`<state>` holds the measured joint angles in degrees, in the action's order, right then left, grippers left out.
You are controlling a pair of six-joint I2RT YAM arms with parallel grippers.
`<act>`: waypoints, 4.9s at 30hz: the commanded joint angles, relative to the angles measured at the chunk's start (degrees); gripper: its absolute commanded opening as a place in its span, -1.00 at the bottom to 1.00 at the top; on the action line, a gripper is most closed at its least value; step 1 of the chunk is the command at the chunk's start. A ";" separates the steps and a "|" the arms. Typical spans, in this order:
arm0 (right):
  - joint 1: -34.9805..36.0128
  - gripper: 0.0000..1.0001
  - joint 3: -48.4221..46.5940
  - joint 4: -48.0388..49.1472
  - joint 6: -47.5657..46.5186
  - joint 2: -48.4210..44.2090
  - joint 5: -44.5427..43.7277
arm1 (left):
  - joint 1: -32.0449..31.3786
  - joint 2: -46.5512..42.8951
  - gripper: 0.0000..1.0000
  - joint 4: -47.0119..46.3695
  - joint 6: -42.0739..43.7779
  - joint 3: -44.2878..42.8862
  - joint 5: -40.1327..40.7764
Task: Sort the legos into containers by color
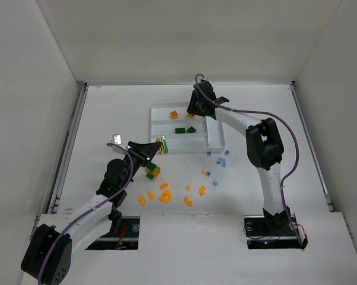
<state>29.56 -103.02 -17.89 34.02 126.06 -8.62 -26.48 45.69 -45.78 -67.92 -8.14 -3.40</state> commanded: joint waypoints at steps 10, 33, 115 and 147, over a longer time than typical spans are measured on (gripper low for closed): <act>-1.48 0.29 6.32 9.53 8.70 -7.83 6.68 | -1.51 0.45 -0.72 -4.85 0.69 -0.56 -0.29; 12.66 0.65 67.86 86.34 36.02 -35.36 21.80 | -1.51 2.47 -0.72 -8.27 -7.57 -3.81 -3.37; 13.28 -0.25 65.32 82.22 36.20 -37.30 22.51 | 0.07 3.52 0.04 -10.47 -5.82 -3.46 -5.31; 10.48 -0.27 65.58 94.10 47.90 -33.42 25.58 | 0.42 2.65 -0.86 -10.12 -2.74 -4.52 -2.93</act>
<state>42.81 -36.86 70.81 80.66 95.68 17.41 -27.62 50.41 -54.59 -72.88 -10.96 -6.74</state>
